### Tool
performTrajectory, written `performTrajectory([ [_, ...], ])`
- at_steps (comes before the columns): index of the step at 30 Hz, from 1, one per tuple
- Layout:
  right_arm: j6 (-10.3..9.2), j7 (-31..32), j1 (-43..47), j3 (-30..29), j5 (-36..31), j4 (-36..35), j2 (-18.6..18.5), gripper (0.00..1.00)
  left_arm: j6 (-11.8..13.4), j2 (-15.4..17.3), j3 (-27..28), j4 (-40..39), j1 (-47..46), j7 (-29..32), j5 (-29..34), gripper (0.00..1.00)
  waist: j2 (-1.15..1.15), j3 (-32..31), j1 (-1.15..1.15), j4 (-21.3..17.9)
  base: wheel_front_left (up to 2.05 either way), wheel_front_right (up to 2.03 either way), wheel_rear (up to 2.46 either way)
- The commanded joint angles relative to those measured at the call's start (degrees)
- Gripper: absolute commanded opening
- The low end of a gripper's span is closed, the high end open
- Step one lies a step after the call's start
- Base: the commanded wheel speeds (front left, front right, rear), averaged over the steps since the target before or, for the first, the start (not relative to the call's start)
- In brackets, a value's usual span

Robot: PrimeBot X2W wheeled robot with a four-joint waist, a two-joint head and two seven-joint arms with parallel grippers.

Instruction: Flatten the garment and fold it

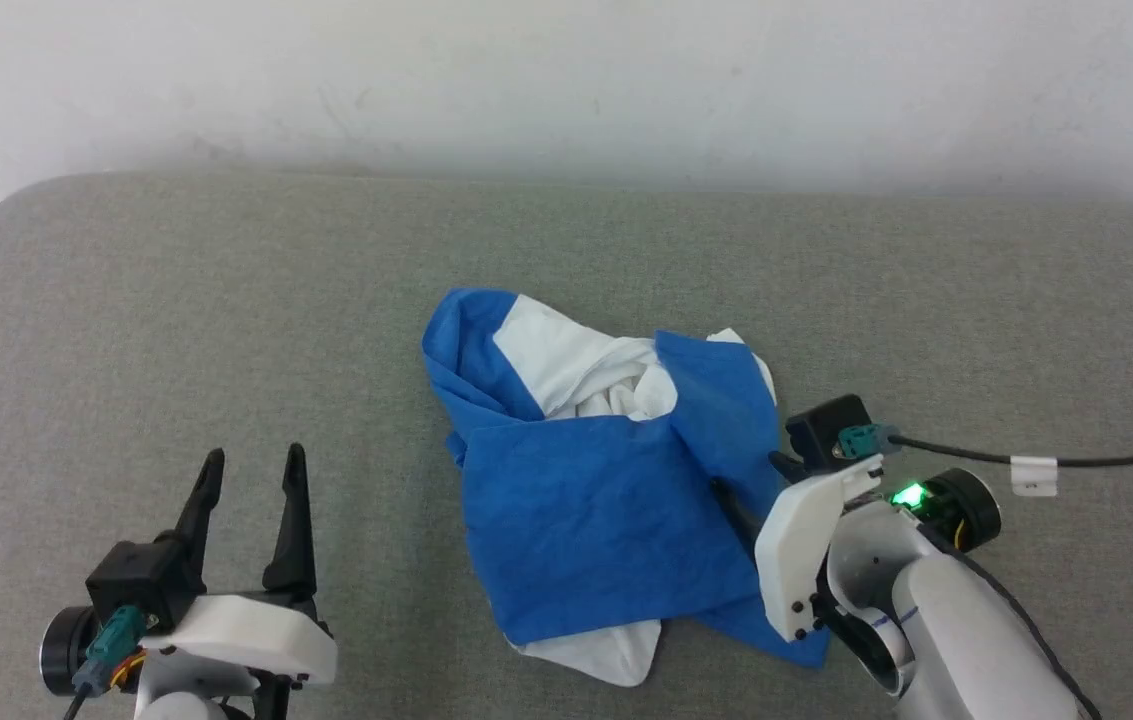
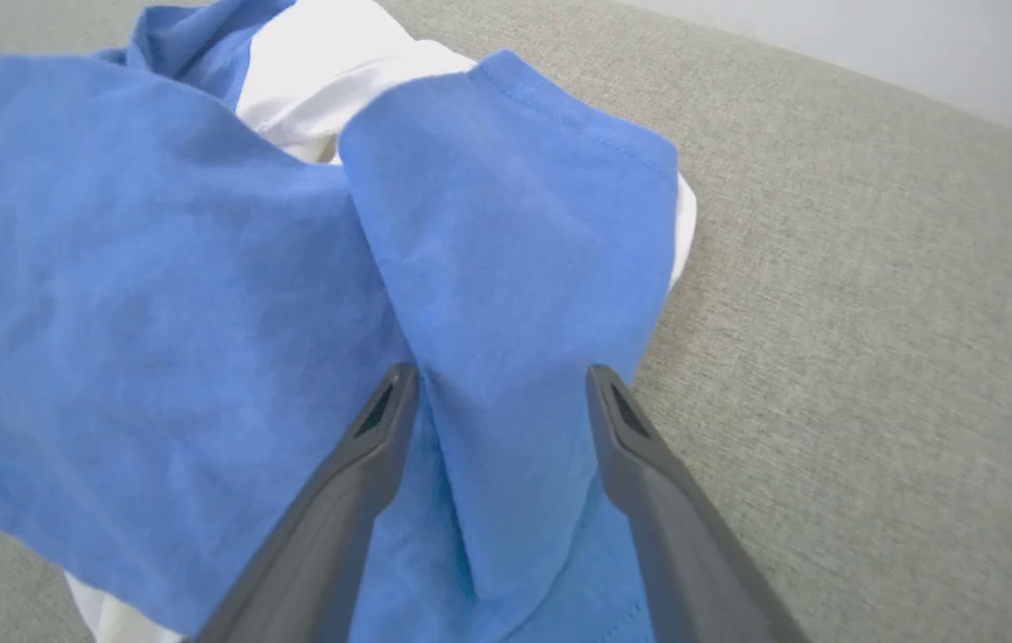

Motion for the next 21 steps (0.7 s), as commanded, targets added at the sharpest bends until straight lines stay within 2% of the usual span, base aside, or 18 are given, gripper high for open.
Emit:
performTrajectory([
  [1,-0.04,0.06,-1.42,0.29,-0.14,1.40,-0.39,1.00,-0.16,-0.28,-0.07,0.22,-0.89,-0.25,0.20,1.00,0.00,0.43,0.00,0.58,0.00,0.00,0.00],
  [3,-0.04,0.75,-2.85,1.32,0.49,4.43,-0.40,1.00,-0.19,-0.50,-0.03,0.32,-1.02,-0.26,0.20,1.00,0.00,0.63,0.00,0.67,0.00,0.00,0.00],
  [4,-0.04,1.10,-3.55,1.94,0.71,5.90,-0.46,0.80,-0.26,-0.62,-0.04,0.38,-1.04,-0.26,0.20,1.00,0.00,0.70,0.00,0.70,0.00,0.00,0.00],
  [5,-0.04,0.84,-4.25,2.21,1.21,7.03,-0.44,0.32,-0.35,-0.74,-0.05,0.43,-1.08,-0.26,0.21,1.00,0.00,0.78,0.00,0.75,0.00,0.00,0.00],
  [6,-0.04,0.31,-4.90,2.35,1.44,8.04,-0.46,0.00,-0.44,-0.86,-0.05,0.49,-1.13,-0.26,0.25,1.00,0.00,0.78,0.00,0.79,0.00,0.00,0.00],
  [11,-0.04,-3.96,-6.94,1.21,2.32,10.42,-0.32,0.00,-0.92,-1.35,-0.11,0.68,-1.36,-0.26,0.67,1.00,0.00,0.61,0.00,0.74,0.00,0.00,0.00],
  [16,-0.04,-13.88,-8.49,-1.52,1.69,6.37,0.11,0.00,-1.23,-1.50,0.14,0.54,-1.38,-0.27,1.32,1.00,0.00,0.36,0.00,-0.06,0.00,0.00,0.00],
  [19,-0.04,-18.64,-8.23,1.44,2.29,2.41,0.37,0.00,-1.48,-1.52,0.30,0.54,-1.43,-0.27,1.63,1.00,0.00,0.04,0.00,-0.55,0.00,0.00,0.00],
  [21,-0.04,-19.79,-7.19,6.61,4.45,-0.46,0.45,0.00,-1.68,-1.55,0.30,0.59,-1.50,-0.27,1.73,1.00,0.00,-0.19,0.00,-0.76,0.00,0.00,0.00],
])
